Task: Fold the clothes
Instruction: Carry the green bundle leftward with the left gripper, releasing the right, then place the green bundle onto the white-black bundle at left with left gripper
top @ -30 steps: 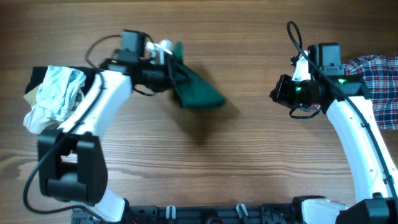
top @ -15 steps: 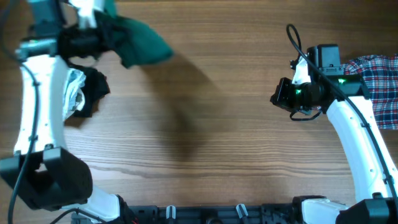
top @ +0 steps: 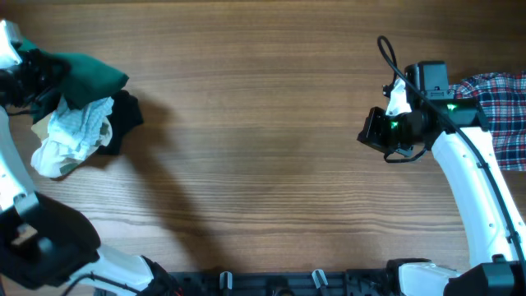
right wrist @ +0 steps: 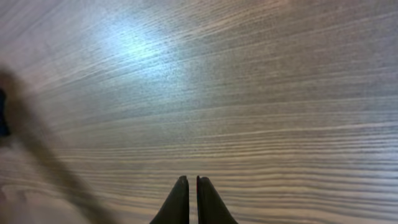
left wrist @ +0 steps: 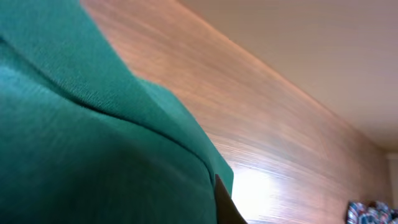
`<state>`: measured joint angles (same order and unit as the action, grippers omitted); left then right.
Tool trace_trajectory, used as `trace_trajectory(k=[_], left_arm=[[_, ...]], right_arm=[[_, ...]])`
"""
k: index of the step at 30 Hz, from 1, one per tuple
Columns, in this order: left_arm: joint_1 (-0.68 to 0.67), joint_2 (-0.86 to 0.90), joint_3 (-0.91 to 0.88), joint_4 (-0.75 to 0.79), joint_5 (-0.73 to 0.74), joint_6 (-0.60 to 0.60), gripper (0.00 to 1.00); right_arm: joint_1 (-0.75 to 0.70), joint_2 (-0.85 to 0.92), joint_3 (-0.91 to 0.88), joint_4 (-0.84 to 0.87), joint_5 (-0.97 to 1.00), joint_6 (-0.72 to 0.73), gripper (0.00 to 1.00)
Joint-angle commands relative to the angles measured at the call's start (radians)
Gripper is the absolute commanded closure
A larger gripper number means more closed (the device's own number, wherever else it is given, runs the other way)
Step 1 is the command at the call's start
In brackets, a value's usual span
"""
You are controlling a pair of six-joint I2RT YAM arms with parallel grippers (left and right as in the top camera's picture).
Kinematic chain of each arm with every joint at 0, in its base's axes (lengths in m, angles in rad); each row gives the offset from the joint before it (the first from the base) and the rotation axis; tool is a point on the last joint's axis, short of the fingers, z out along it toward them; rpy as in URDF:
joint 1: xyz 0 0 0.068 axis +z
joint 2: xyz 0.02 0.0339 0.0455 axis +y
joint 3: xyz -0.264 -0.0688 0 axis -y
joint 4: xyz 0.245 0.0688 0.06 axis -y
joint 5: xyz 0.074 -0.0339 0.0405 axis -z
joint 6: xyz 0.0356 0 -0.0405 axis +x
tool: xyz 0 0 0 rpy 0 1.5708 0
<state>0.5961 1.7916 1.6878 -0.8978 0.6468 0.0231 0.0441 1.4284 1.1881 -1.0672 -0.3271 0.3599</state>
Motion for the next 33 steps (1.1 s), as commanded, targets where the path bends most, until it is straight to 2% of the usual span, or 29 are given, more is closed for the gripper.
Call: trace_trajectory(k=[1,5,9,10,11,12,16,18,19,21,22,26,31,33], left_arm=[[0.009,0.089,0.019,0.010,-0.046,0.026,0.96],[0.009,0.157,0.015,-0.006,-0.078,0.025,0.96],[0.009,0.202,0.014,-0.085,-0.222,-0.008,0.96],[0.009,0.210,0.013,-0.096,-0.251,-0.036,0.92],[0.010,0.214,0.013,-0.111,-0.256,-0.047,0.68],[0.009,0.217,0.013,-0.130,-0.257,-0.056,0.56],[0.018,0.217,0.013,-0.225,-0.281,-0.127,0.37],[0.033,0.217,0.013,-0.293,-0.277,-0.180,0.31],[0.041,0.216,0.013,-0.327,-0.273,-0.201,0.21],[0.059,0.213,0.013,-0.399,-0.207,-0.211,0.22],[0.068,0.211,0.013,-0.442,-0.152,-0.210,0.20],[0.081,0.165,0.013,-0.565,0.036,-0.082,0.22],[0.081,-0.007,0.014,-0.542,0.045,-0.080,0.26],[0.081,-0.116,0.015,-0.473,0.011,-0.080,0.33]], right_arm=[[0.000,-0.006,0.010,-0.011,0.013,-0.019,0.94],[-0.001,-0.006,0.011,-0.031,0.013,-0.019,0.95],[-0.001,-0.006,0.011,-0.034,0.013,-0.019,0.96],[-0.001,-0.006,0.011,-0.033,0.013,-0.019,0.96],[-0.001,-0.006,0.011,-0.034,0.013,-0.019,0.96],[-0.001,-0.006,0.012,-0.034,0.013,-0.019,0.96],[-0.001,-0.006,0.030,-0.034,0.013,-0.021,0.96],[-0.001,-0.006,0.041,-0.034,0.013,-0.027,0.96],[-0.001,-0.006,0.046,-0.033,0.013,-0.032,0.96],[-0.001,-0.006,0.051,-0.031,0.014,-0.042,0.95],[-0.001,-0.006,0.052,-0.023,0.013,-0.044,0.95],[-0.001,-0.006,0.052,-0.010,0.013,-0.045,0.95],[-0.001,-0.006,0.052,0.007,0.017,-0.045,0.92],[-0.001,-0.006,0.052,0.021,0.017,-0.042,0.91]])
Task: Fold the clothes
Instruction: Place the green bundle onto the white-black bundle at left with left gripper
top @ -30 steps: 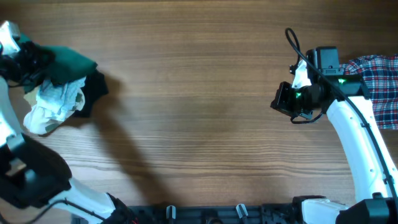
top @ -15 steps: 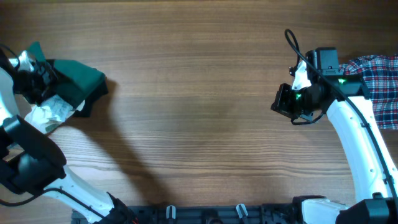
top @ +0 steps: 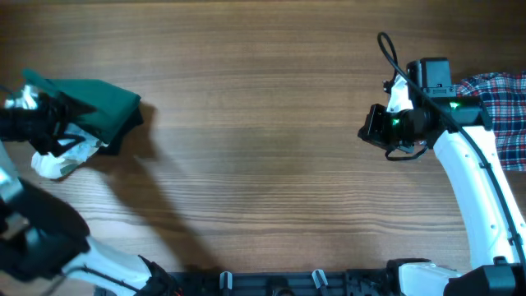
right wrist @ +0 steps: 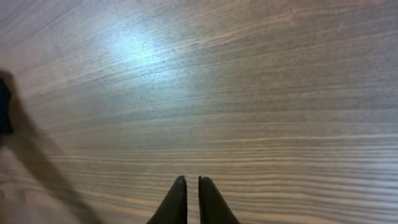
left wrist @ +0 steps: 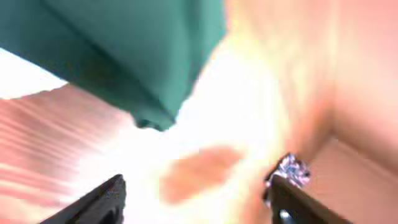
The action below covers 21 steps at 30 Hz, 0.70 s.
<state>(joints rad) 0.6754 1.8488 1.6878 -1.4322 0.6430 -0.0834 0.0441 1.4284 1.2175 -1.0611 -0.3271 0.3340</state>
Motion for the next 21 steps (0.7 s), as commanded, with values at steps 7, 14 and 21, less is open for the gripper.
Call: trace_trajectory(k=[7,14,21], left_arm=[[-0.032,-0.227,0.004,0.458,-0.247,0.078,0.88],[-0.103,0.057,-0.022,0.676,-0.269,0.167,0.96],[-0.106,0.266,-0.031,0.499,-0.395,0.139,0.96]], right_arm=[[-0.001,-0.006,0.023,0.025,0.015,0.023,0.91],[0.000,-0.006,0.023,-0.013,-0.012,0.060,0.94],[-0.001,-0.006,0.023,-0.007,-0.040,0.063,0.94]])
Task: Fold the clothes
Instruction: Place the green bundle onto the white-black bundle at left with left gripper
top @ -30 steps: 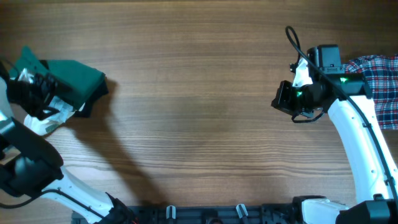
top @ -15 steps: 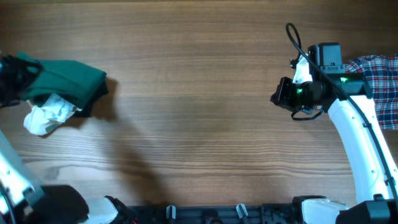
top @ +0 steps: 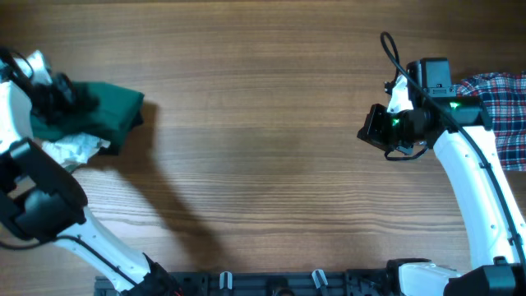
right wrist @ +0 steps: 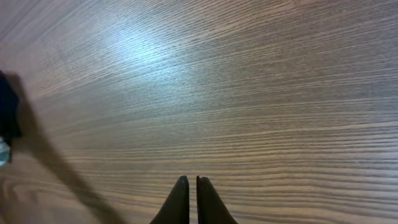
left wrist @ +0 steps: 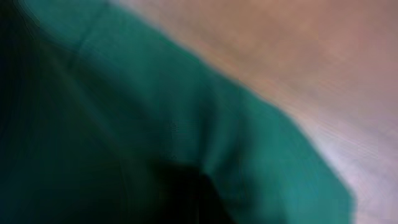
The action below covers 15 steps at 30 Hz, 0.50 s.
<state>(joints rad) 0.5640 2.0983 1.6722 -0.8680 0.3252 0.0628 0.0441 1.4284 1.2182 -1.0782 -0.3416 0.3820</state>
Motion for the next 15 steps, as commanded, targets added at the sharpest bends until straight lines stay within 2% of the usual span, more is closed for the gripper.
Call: trace_trajectory(k=[1,7,15], left_arm=[[0.005,0.017,-0.026,-0.068,-0.092,-0.007,0.96],[0.003,-0.016,-0.068,-0.026,-0.118,-0.030,0.96],[0.003,-0.425,-0.068,-0.119,-0.123,-0.029,0.94]], right_arm=[[-0.001,-0.006,0.022,0.019,-0.026,0.019,0.94],[-0.001,-0.006,0.022,0.047,-0.068,0.036,0.93],[-0.001,-0.006,0.022,0.049,-0.071,0.038,0.93]])
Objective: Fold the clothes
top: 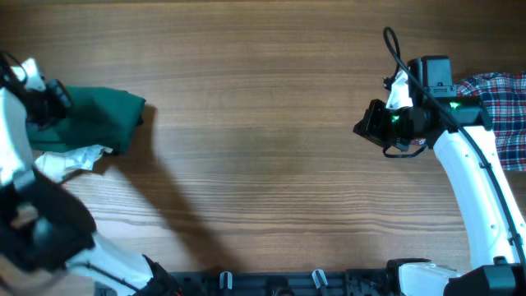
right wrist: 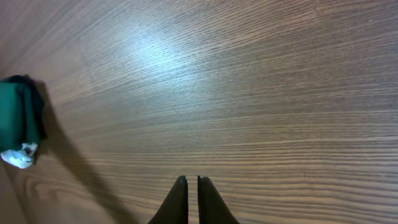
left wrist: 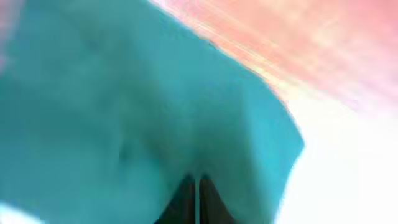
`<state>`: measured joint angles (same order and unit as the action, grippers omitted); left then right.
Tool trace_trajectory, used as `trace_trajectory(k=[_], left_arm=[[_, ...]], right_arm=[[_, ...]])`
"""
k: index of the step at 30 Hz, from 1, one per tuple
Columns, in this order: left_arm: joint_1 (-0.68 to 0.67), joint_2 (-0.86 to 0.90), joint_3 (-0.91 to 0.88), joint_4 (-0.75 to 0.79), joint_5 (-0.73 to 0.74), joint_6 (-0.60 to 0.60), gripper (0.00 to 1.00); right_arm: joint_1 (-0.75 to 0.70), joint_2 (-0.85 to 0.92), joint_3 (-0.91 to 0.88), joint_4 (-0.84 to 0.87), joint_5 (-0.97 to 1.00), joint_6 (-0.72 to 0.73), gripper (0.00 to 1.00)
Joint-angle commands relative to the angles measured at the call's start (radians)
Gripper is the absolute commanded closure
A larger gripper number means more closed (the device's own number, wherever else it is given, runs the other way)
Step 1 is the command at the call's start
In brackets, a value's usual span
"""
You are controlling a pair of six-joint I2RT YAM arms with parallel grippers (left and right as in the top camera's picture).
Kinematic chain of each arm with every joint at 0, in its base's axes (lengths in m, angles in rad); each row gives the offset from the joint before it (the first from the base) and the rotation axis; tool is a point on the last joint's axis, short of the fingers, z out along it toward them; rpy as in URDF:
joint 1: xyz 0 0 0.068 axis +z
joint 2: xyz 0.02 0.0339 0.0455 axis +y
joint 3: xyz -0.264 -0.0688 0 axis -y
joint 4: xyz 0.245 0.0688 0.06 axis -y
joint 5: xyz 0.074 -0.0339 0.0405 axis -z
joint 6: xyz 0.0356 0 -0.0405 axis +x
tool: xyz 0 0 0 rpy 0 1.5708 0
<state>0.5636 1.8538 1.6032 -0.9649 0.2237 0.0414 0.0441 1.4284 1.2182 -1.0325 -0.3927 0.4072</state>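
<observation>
A green cloth [top: 97,117] lies at the table's left edge on top of a crumpled white cloth [top: 70,160]. A black garment [top: 141,117] shows only as a dark rim under it. My left gripper [top: 48,100] sits at the green cloth's left end. In the left wrist view the green cloth [left wrist: 137,112] fills the frame, and the left gripper [left wrist: 193,182] is shut on its fabric. My right gripper [right wrist: 188,182] is shut on nothing and hovers over bare wood, seen from overhead as the right gripper [top: 367,125]. A plaid shirt [top: 501,103] lies behind it at the right edge.
The wooden table [top: 263,164] stretches between the two arms. From the right wrist view the pile of clothes [right wrist: 17,121] is far off to the left. The right arm's cable [top: 393,53] loops up above its wrist.
The left gripper has shifted slightly left and now shows shut on the green cloth. The green cloth lies a little flatter and more of the white cloth is uncovered. The right arm has barely turned.
First the left gripper was at the green cloth, bunched high over the white and black heap. Then its fingers stood wide open with the green cloth draped on the pile. After that it was down in the green fabric, now shut on it. The right gripper stayed shut in place.
</observation>
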Motion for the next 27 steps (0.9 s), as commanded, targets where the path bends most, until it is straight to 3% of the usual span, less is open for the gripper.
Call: trace_trajectory(k=[1,5,11,21,22,24,27], left_arm=[[0.004,-0.203,0.001,-0.029,-0.033,-0.008,0.94],[0.004,-0.187,-0.027,-0.102,-0.075,-0.101,0.96],[0.018,-0.083,-0.185,-0.017,-0.147,-0.264,0.96],[0.023,-0.081,-0.158,-0.059,-0.089,-0.285,0.96],[0.023,-0.101,-0.134,-0.088,-0.068,-0.285,0.92],[0.023,-0.151,-0.069,-0.154,-0.023,-0.284,0.80],[-0.007,-0.282,0.049,-0.243,0.128,-0.127,0.84]], right_arm=[[-0.001,-0.006,0.022,0.006,-0.020,0.013,0.93],[-0.001,-0.006,0.022,0.007,-0.021,0.021,0.93],[-0.001,-0.006,0.022,0.002,-0.028,0.040,0.94],[0.000,-0.026,0.023,0.028,-0.023,-0.099,0.94],[0.000,-0.040,0.030,0.040,-0.024,-0.132,0.94],[0.003,-0.081,0.059,0.061,-0.024,-0.219,0.90],[0.021,-0.183,0.148,0.110,-0.028,-0.384,0.73]])
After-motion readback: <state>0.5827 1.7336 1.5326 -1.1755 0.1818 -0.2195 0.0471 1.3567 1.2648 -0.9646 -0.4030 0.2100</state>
